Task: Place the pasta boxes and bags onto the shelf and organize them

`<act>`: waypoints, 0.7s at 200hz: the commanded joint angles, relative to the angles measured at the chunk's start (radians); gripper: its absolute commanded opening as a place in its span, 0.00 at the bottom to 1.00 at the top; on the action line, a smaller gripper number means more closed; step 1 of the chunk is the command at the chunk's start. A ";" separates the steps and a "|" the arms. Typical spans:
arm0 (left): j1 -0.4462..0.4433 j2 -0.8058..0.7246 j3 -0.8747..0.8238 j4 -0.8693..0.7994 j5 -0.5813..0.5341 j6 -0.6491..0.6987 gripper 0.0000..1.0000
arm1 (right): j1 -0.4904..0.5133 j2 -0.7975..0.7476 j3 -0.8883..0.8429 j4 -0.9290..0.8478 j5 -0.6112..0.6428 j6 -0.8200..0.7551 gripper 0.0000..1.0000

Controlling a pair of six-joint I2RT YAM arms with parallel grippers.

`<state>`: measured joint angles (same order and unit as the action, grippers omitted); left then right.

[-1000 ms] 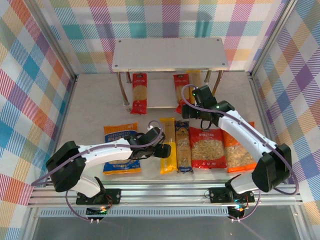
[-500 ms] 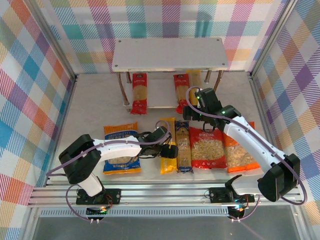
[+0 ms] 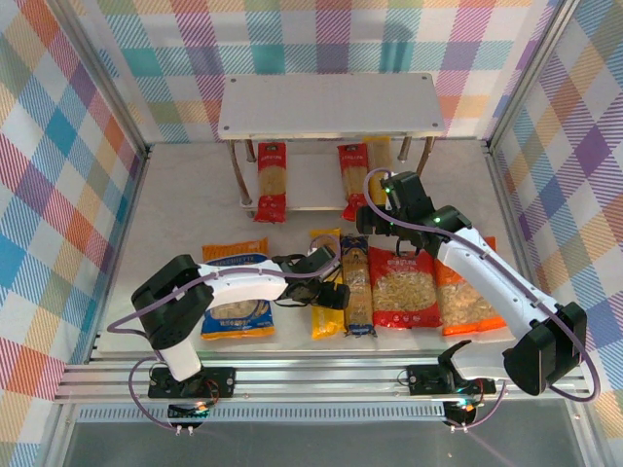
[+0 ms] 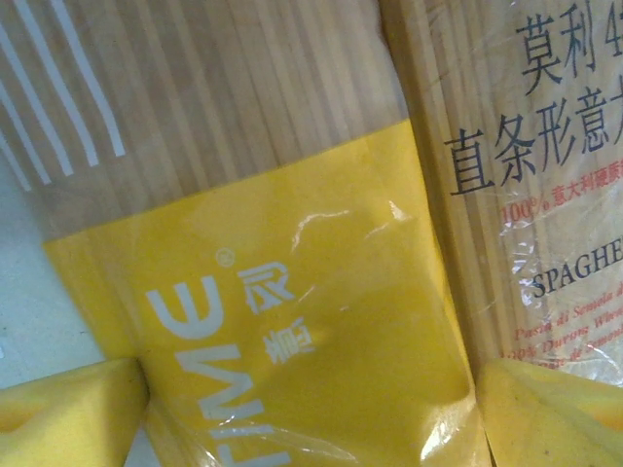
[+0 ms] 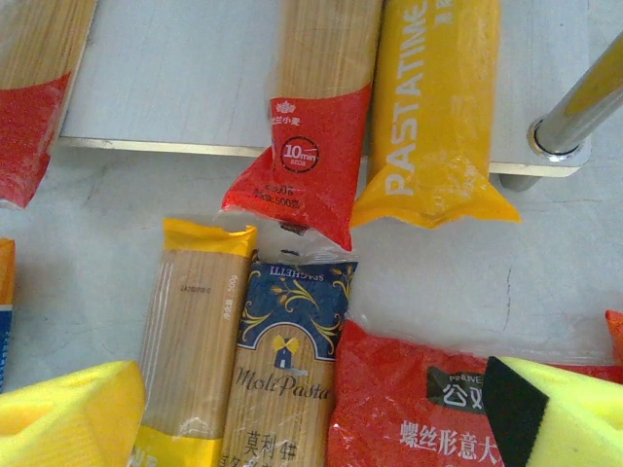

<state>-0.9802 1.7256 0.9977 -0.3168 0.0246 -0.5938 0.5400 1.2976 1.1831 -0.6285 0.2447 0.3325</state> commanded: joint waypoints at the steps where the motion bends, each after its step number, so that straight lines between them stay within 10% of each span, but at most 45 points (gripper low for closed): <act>1: -0.015 0.042 -0.003 -0.091 -0.008 0.021 0.84 | 0.003 -0.034 -0.020 0.014 0.001 0.010 0.90; 63: -0.015 0.080 0.011 -0.096 0.009 0.046 0.49 | 0.003 -0.048 -0.022 0.009 0.004 0.011 0.90; 90: -0.016 0.072 0.013 -0.109 0.009 0.060 0.20 | 0.003 -0.055 -0.020 0.006 0.005 0.012 0.90; 140: -0.015 0.046 0.011 -0.117 0.016 0.073 0.00 | 0.003 -0.064 -0.014 -0.006 -0.002 0.018 0.91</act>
<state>-0.9806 1.7397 1.0443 -0.3485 0.0097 -0.5568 0.5400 1.2594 1.1706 -0.6289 0.2447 0.3332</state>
